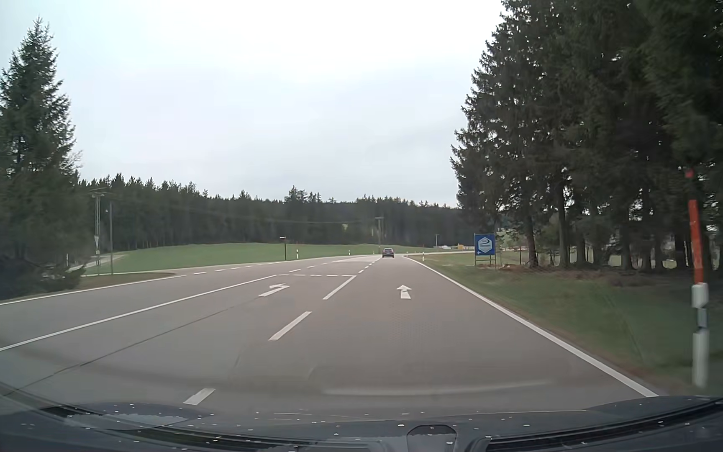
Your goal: Follow the waypoints while adhering to traffic rules and regulations
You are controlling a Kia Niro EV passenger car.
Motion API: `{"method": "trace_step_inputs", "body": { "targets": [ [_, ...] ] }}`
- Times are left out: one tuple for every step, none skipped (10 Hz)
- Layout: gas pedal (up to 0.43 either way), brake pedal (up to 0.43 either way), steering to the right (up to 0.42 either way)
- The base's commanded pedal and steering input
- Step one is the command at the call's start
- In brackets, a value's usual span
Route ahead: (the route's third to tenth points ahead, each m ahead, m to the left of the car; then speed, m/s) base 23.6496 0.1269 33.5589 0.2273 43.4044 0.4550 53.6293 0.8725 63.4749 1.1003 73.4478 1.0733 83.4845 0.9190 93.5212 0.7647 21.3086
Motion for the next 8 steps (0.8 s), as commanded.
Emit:
{"method": "trace_step_inputs", "body": {
  "targets": [
    [0.098, 0.0, 0.0],
    [0.098, 0.0, 0.0],
    [0.098, 0.0, 0.0],
    [0.098, 0.0, 0.0],
    [0.098, 0.0, 0.0],
    [0.098, 0.0, 0.0],
    [0.098, 0.0, 0.0],
    [0.098, 0.0, 0.0]
  ]
}}
